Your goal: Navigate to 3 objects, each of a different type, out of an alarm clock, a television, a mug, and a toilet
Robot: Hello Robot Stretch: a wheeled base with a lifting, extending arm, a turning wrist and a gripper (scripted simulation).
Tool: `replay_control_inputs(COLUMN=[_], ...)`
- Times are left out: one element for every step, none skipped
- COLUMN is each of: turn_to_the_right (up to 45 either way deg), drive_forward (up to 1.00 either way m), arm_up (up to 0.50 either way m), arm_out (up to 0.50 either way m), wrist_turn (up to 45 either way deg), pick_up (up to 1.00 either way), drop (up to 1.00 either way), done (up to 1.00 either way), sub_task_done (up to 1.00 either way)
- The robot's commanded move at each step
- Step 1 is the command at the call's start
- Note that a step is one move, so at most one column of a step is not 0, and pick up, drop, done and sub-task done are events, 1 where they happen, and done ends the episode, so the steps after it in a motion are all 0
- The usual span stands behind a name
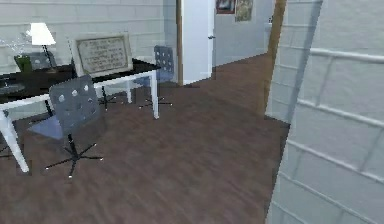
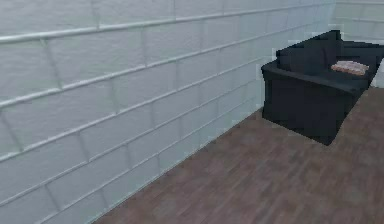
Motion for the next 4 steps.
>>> replay_control_inputs(turn_to_the_right=[-3.0, 0.0, 0.0, 21.0], drive_forward=[0.0, 0.75, 0.5, 0.0], arm_up=[0.0, 0.0, 0.0, 0.0], arm_out=[0.0, 0.0, 0.0, 0.0], wrist_turn=[0.0, 0.0, 0.0, 0.0], pick_up=[0.0, 0.0, 0.0, 0.0], drop=[0.0, 0.0, 0.0, 0.0], done=[0.0, 0.0, 0.0, 0.0], sub_task_done=[0.0, 0.0, 0.0, 0.0])
